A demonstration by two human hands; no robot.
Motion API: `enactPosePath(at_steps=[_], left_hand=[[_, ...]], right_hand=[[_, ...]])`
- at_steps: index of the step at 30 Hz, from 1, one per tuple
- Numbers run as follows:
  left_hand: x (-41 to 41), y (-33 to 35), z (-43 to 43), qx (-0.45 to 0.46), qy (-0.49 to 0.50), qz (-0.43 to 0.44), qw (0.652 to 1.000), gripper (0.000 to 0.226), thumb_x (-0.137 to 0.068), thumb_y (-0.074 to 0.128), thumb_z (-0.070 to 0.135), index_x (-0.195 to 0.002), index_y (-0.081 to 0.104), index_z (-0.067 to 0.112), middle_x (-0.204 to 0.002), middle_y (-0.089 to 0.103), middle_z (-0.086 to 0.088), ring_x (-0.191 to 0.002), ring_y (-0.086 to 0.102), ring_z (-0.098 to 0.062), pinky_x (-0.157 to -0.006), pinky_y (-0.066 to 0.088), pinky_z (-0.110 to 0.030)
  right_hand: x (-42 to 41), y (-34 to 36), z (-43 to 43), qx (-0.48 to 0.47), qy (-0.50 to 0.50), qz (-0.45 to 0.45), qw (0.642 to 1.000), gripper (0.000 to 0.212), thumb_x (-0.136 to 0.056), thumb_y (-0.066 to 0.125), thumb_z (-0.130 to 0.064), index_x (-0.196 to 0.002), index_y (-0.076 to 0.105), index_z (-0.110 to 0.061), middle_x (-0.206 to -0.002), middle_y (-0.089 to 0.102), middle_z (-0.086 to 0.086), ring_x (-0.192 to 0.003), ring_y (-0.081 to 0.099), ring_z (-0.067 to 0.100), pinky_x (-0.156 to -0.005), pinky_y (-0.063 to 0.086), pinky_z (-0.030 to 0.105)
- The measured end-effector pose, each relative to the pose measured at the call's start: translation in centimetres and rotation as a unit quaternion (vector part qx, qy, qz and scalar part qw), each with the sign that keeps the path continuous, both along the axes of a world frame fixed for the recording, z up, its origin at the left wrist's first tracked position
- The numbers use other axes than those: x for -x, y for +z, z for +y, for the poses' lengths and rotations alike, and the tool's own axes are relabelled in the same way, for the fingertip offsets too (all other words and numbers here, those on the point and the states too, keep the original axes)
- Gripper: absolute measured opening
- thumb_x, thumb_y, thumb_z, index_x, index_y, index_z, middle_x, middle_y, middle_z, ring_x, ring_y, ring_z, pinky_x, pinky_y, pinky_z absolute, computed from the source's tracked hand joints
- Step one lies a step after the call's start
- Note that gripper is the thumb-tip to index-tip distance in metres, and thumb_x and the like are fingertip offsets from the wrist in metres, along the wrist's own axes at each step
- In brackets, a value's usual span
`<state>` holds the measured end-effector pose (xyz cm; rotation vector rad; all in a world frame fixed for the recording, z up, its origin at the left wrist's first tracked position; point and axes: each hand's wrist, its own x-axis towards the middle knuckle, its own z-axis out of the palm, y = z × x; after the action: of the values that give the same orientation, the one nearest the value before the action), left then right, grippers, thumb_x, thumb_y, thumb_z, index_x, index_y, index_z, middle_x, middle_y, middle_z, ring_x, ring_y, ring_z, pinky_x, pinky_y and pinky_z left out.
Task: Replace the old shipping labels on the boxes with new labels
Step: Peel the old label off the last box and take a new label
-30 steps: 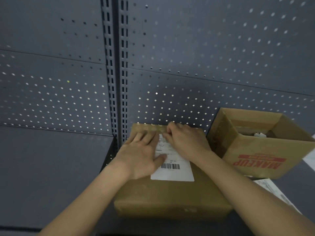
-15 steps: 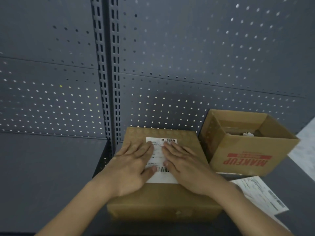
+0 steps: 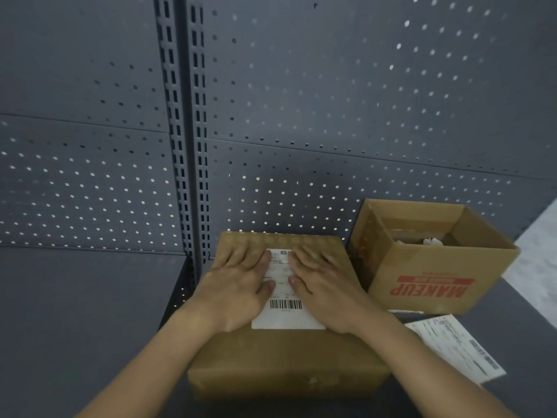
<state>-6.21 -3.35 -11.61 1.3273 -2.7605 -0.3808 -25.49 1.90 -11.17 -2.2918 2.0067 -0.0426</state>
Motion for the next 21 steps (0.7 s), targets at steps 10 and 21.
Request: enactPosePath(at_steps=[10,21], left_hand=[[-0.6,0.9,1.3,0.034,0.006,0.072,0.997,0.057,-0.104,0.031,0.047,-0.156,0.026,0.023,-0.165,0.005,0.008,-0.152,-0.006,-0.015,-0.123,0.009,-0.038],[-1.4,0.7,2.5,0.015,-0.004,0.027,1.000,0.071,-0.100,0.023,0.059,-0.158,0.002,0.025,-0.164,-0.010,0.008,-0.147,-0.021,-0.010,-0.118,-0.015,-0.030]], right_hand=[[-1.2,2.1,2.2,0.054,0.002,-0.031,0.998,0.048,-0.104,0.035,-0.044,-0.144,0.047,-0.022,-0.158,0.031,-0.009,-0.144,0.031,0.010,-0.115,0.032,0.035],[-1.8,1.4,4.3,0.015,-0.025,-0.112,0.993,0.062,-0.101,0.037,-0.052,-0.154,0.024,-0.024,-0.163,0.011,-0.012,-0.147,0.001,-0.001,-0.118,0.003,0.022]])
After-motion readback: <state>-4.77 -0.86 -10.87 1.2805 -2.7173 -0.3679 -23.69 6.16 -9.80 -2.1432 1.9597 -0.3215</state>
